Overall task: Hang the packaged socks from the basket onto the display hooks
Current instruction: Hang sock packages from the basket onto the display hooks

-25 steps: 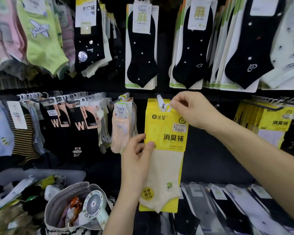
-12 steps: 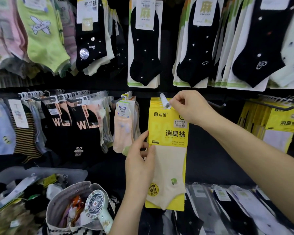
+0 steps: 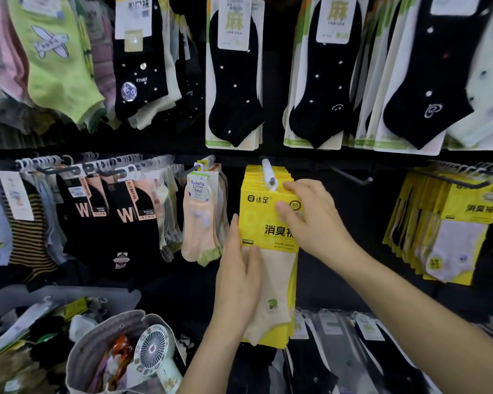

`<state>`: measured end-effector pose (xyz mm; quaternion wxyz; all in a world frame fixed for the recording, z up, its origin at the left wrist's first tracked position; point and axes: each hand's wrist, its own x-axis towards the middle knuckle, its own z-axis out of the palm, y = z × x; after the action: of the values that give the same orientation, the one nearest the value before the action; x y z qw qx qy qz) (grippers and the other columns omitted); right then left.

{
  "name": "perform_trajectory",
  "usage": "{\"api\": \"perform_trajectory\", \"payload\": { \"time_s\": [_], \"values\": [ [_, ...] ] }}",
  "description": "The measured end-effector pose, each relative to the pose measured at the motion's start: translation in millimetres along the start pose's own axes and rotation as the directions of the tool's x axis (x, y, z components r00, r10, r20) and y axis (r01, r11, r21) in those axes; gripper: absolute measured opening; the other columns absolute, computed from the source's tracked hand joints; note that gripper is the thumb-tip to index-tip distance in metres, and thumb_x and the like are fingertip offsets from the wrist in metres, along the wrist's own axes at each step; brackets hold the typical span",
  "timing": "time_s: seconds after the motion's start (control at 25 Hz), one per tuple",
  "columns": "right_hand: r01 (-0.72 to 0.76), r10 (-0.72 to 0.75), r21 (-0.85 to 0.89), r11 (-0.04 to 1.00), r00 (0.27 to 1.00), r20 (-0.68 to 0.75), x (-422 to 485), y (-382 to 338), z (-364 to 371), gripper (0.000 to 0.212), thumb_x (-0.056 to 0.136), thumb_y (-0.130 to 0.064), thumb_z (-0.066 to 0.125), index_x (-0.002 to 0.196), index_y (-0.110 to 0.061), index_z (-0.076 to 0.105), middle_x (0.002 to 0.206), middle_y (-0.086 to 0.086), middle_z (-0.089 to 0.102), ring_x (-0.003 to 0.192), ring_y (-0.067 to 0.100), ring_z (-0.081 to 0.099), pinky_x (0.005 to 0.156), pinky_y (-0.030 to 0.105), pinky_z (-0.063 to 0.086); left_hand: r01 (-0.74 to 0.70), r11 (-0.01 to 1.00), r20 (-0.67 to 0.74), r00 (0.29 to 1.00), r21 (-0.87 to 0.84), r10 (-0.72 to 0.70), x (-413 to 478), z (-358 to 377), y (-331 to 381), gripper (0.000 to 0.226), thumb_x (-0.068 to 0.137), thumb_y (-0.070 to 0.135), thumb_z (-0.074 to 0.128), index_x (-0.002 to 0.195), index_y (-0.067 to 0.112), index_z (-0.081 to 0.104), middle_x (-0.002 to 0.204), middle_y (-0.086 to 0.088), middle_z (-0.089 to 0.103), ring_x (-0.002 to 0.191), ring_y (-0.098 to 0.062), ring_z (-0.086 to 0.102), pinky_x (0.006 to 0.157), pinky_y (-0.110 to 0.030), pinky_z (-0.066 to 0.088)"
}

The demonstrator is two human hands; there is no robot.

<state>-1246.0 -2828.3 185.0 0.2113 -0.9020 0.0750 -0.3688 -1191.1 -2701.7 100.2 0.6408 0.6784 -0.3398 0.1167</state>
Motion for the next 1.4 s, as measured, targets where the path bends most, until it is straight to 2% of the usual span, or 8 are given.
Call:
{"api": "perform_trajectory", "payload": {
  "time_s": [0.2,0.36,0.6,0.8,0.92,1.08,1.24,1.4],
  "values": [
    [-0.062,0.062,0.101,0.993,0.998,0.004,15,6,10,0.056,0.091,-0.035,0.053,0.141,-0.017,0.036,0.140,0.001,0.034,0.126,0.022,0.038,0.101,0.043,0.043,0.048,0.999,0.033,0.998,0.003,-0.048,17,2,-5,0.056,0.094,0.016,0.044,0.145,0.030,0.027,0.126,0.013,0.056,0.104,0.000,0.058,0.088,-0.026,0.050],
    [-0.261,0.269,0.348,0.901,0.963,0.025,7,12,21,0.076,0.086,-0.045,0.058,0.147,-0.020,0.020,0.146,0.004,0.033,0.133,0.020,0.037,0.108,0.040,0.035,0.058,0.997,0.027,0.998,-0.059,-0.057,48,3,5,0.064,0.088,0.041,0.045,0.146,0.020,0.027,0.143,-0.001,0.045,0.130,-0.016,0.044,0.106,-0.043,0.039],
    [-0.209,0.193,0.594,0.777,0.977,0.091,1,9,31,0.027,0.095,-0.033,0.047,0.119,-0.044,0.040,0.099,-0.026,0.059,0.089,-0.011,0.058,0.080,0.024,0.048,0.166,0.967,0.037,0.986,-0.192,-0.162,68,4,16,0.047,0.099,0.025,0.040,0.145,0.020,0.031,0.137,0.000,0.050,0.125,-0.015,0.048,0.106,-0.044,0.040],
    [-0.252,0.203,0.574,0.779,0.968,0.149,-27,20,29,0.064,0.084,-0.028,0.067,0.139,-0.030,0.033,0.116,-0.025,0.054,0.110,0.000,0.051,0.092,0.025,0.043,0.117,0.978,0.054,0.993,-0.171,-0.110,33,1,11,0.027,0.099,0.016,0.041,0.125,0.015,0.050,0.118,0.001,0.061,0.112,-0.010,0.057,0.101,-0.039,0.045],
    [-0.352,0.236,0.553,0.755,0.933,0.272,-83,49,39,0.070,0.083,-0.027,0.068,0.139,-0.035,0.028,0.112,-0.036,0.043,0.106,-0.011,0.046,0.088,0.015,0.041,0.249,0.962,0.030,0.969,-0.117,-0.247,-29,1,-23,0.043,0.096,0.020,0.048,0.138,0.012,0.040,0.135,-0.006,0.052,0.123,-0.015,0.052,0.103,-0.038,0.043],
    [-0.562,0.345,0.315,0.765,0.770,0.536,-190,115,52,0.062,0.086,-0.028,0.065,0.140,-0.020,0.036,0.124,-0.010,0.044,0.121,0.009,0.044,0.100,0.029,0.041,0.587,0.806,-0.052,0.810,0.075,-0.585,-132,15,-76,0.069,0.091,0.038,0.054,0.148,0.018,0.020,0.153,0.001,0.024,0.139,-0.017,0.027,0.108,-0.028,0.031],
    [-0.729,0.569,0.025,0.684,0.555,0.607,-285,175,53,0.032,0.083,-0.008,0.068,0.112,0.004,0.061,0.112,0.021,0.063,0.110,0.032,0.058,0.094,0.034,0.044,0.707,0.593,0.192,0.567,0.386,-0.801,-228,61,-122,0.059,0.090,0.029,0.060,0.139,0.005,0.036,0.139,-0.012,0.047,0.124,-0.025,0.049,0.102,-0.034,0.042],
    [-0.750,0.719,-0.258,0.609,0.384,0.579,-356,209,62,0.011,0.081,-0.021,0.066,0.086,-0.011,0.066,0.087,0.003,0.066,0.096,0.022,0.061,0.078,0.027,0.043,0.703,0.506,0.301,0.408,0.499,-0.862,-302,114,-145,0.053,0.088,0.019,0.062,0.133,0.000,0.042,0.135,-0.016,0.051,0.124,-0.026,0.050,0.100,-0.027,0.039]
  ]
}}
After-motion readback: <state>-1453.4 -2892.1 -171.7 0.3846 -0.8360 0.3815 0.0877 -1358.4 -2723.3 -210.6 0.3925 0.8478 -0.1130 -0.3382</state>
